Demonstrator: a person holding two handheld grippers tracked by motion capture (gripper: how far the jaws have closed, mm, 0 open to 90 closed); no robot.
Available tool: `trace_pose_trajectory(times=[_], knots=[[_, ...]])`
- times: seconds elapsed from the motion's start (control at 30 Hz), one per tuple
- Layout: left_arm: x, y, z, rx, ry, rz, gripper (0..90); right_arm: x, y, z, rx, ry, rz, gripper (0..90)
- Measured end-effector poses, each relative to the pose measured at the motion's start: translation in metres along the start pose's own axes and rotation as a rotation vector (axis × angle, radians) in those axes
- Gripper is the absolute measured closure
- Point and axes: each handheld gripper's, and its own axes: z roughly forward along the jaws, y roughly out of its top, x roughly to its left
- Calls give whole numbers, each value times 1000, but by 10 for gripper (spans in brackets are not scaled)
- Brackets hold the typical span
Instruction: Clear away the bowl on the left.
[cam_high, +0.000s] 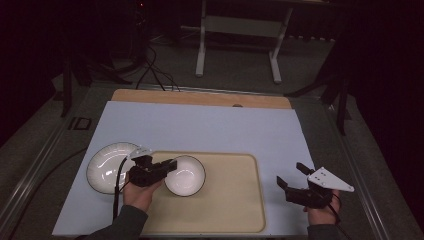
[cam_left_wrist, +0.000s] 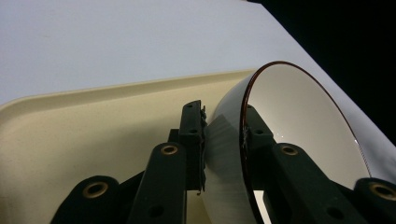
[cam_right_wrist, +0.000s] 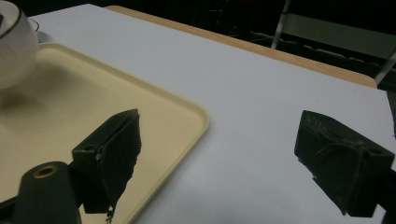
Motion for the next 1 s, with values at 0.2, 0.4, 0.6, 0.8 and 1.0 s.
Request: trace_pose_trajectory(times=[0.2, 0.4, 0.6, 0.8, 1.0], knots=[[2, -1, 10, 26, 9, 9, 761, 0, 0, 0, 1, 0, 1, 142], [2, -3, 18, 48, 13, 9, 761, 0, 0, 0, -1, 0, 2, 142], [0, -7, 27, 78, 13, 9, 760, 0, 0, -1, -1, 0, 3, 142], [0, -10, 35, 100, 0, -4, 759, 0, 0, -1, -2, 1, 4, 143], [0, -12, 40, 95, -6, -25, 760, 0, 0, -2, -3, 0, 4, 142]])
